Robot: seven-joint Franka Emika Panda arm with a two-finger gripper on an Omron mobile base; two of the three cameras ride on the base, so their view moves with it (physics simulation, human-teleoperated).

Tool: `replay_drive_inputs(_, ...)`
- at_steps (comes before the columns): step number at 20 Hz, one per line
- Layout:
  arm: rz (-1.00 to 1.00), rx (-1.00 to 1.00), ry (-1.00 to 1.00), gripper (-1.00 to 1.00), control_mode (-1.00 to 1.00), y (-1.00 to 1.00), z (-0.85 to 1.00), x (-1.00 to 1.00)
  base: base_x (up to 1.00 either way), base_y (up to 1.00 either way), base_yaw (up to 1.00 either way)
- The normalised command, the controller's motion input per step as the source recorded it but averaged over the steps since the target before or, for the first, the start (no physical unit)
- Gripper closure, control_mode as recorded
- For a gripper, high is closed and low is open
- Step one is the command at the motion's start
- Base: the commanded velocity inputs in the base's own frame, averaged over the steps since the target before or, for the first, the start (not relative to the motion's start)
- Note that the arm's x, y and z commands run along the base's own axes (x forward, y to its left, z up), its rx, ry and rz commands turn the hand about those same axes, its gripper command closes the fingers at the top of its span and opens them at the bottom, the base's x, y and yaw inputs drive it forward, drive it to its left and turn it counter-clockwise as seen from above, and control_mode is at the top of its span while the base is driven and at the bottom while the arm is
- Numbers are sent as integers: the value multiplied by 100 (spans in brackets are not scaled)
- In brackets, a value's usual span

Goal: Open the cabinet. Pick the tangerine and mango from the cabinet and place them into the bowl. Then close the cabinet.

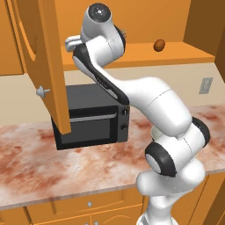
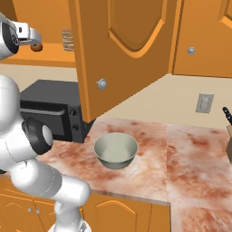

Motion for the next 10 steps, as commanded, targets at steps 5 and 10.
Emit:
replay_drive_inputs(5,0,0,0,-100,-100,1,-13,24,0,0,0)
replay_drive_inputs(10,0,2,0,-100,-100,11,-3,40,0,0,0)
